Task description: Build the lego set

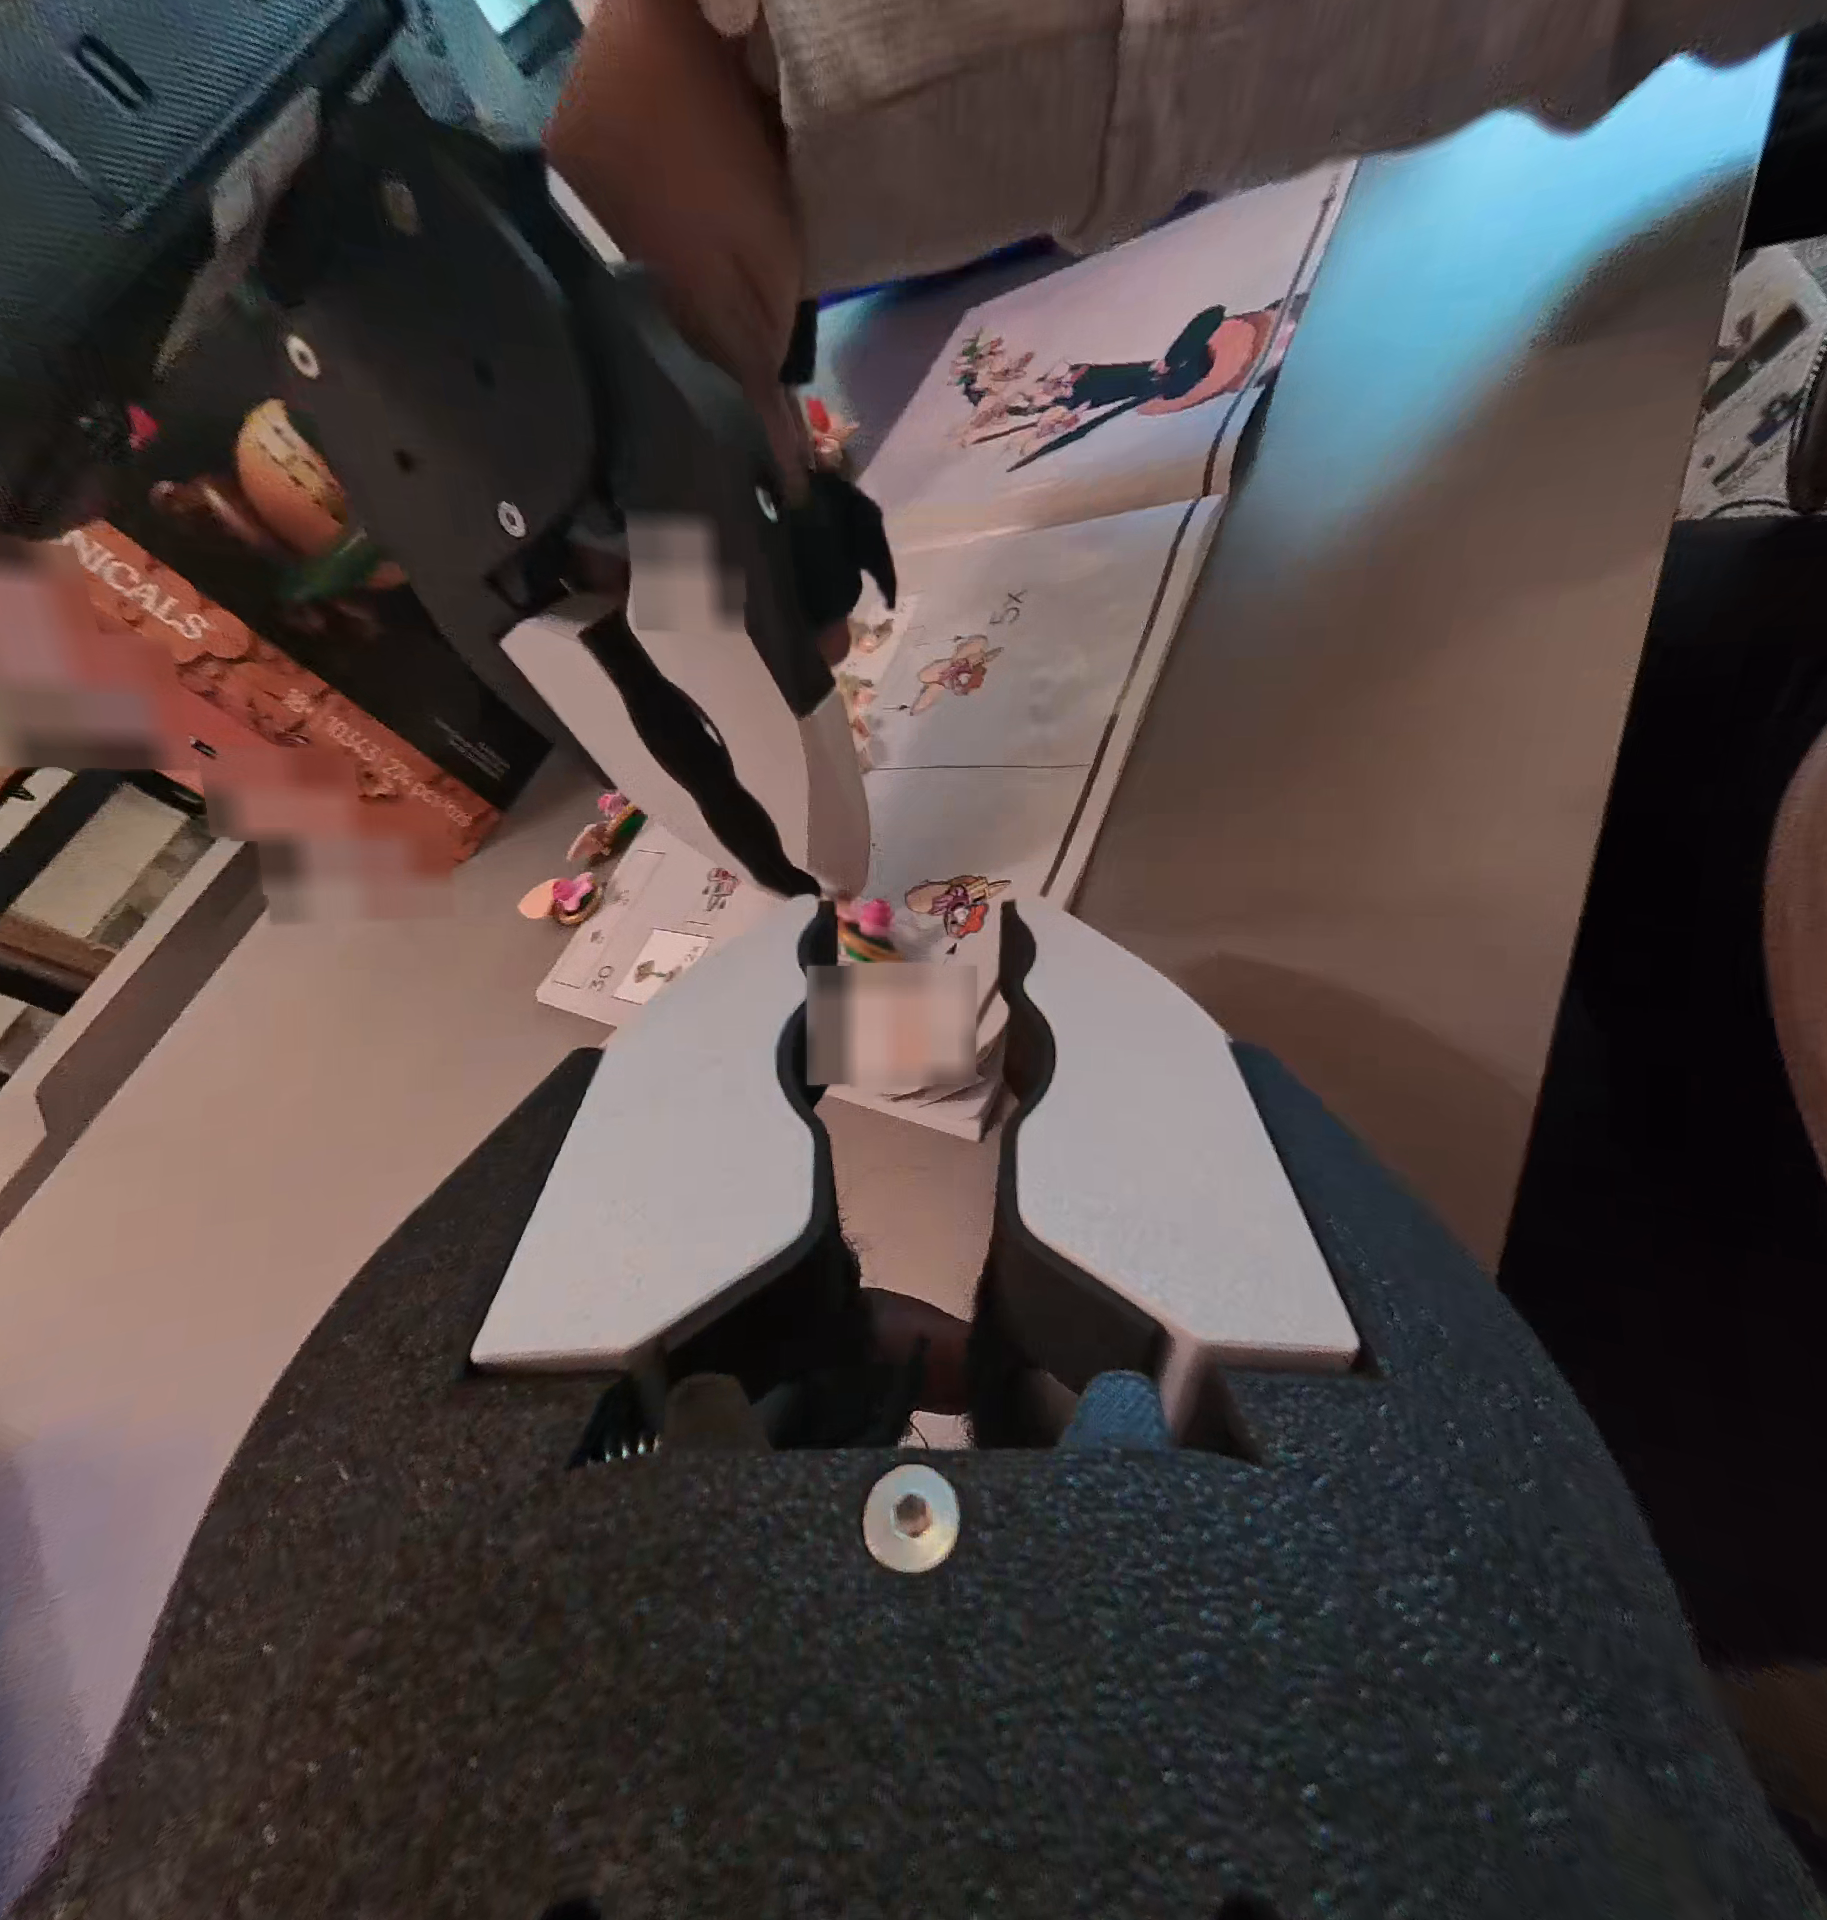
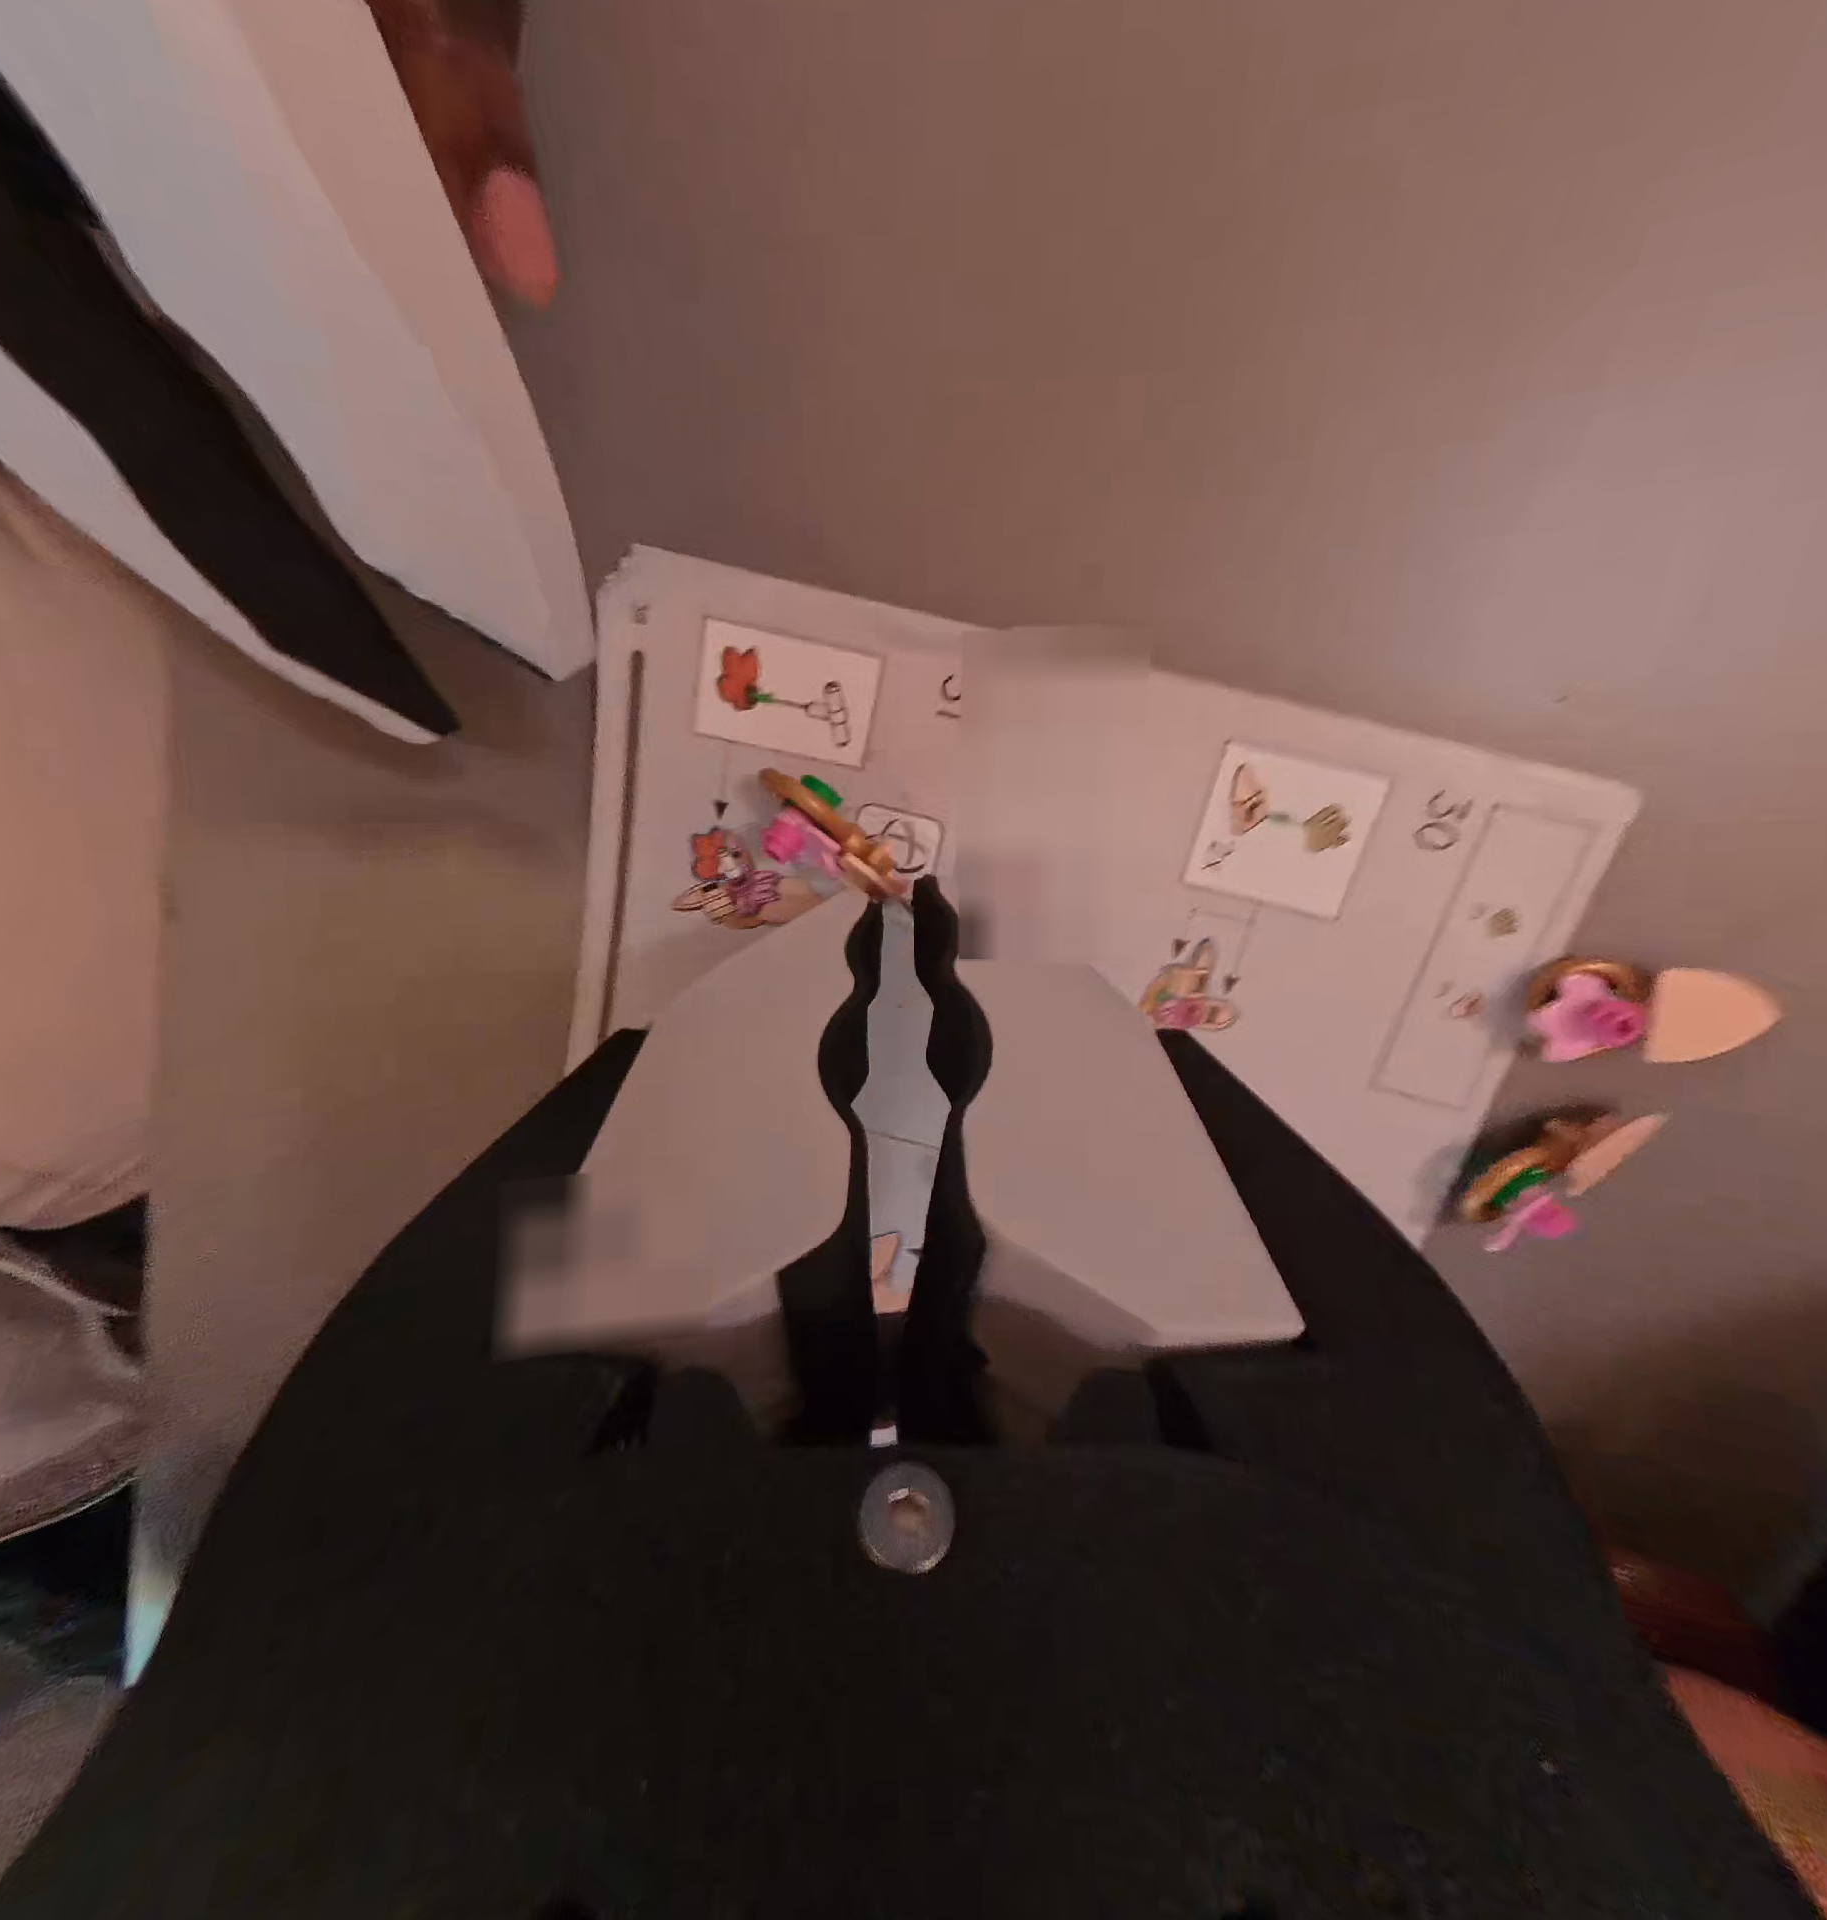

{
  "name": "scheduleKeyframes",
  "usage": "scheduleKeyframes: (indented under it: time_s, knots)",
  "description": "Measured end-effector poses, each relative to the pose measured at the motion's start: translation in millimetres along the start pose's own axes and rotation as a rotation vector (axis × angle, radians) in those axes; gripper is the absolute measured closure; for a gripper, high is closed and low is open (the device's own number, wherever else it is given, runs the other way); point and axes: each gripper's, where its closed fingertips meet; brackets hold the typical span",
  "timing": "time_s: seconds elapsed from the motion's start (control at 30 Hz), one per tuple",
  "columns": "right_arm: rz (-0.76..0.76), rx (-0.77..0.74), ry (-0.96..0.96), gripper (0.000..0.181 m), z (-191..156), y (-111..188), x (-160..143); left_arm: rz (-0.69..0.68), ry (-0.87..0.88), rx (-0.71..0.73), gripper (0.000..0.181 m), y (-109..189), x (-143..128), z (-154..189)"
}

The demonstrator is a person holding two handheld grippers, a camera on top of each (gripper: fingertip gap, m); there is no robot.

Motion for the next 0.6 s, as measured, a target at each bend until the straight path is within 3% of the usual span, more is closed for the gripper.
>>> scheduleKeyframes:
  time_s: [0.13,0.3,0.5,0.6]
  knots:
    - [0.143,-0.094,0.022,0.170,5.5,12.0,10.6,0.028,0.034,0.037,0.154,6.6,0.1,-9.3]
    - [0.295,-0.226,-0.022,0.161,3.1,28.7,2.0,-0.067,0.041,0.088,0.155,6.7,-15.7,-18.6]
    - [0.356,-0.304,-0.025,0.173,-9.9,16.5,-5.7,-0.208,0.003,0.089,0.157,-8.4,-31.7,-17.9]
    - [0.376,-0.286,-0.032,0.175,-12.0,9.9,-1.5,-0.248,-0.005,0.091,0.170,-13.5,-35.6,-19.3]
Point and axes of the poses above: each gripper's, where its closed fingertips meet, y back along the fingers, x out of its top, z = x × y across the jaws
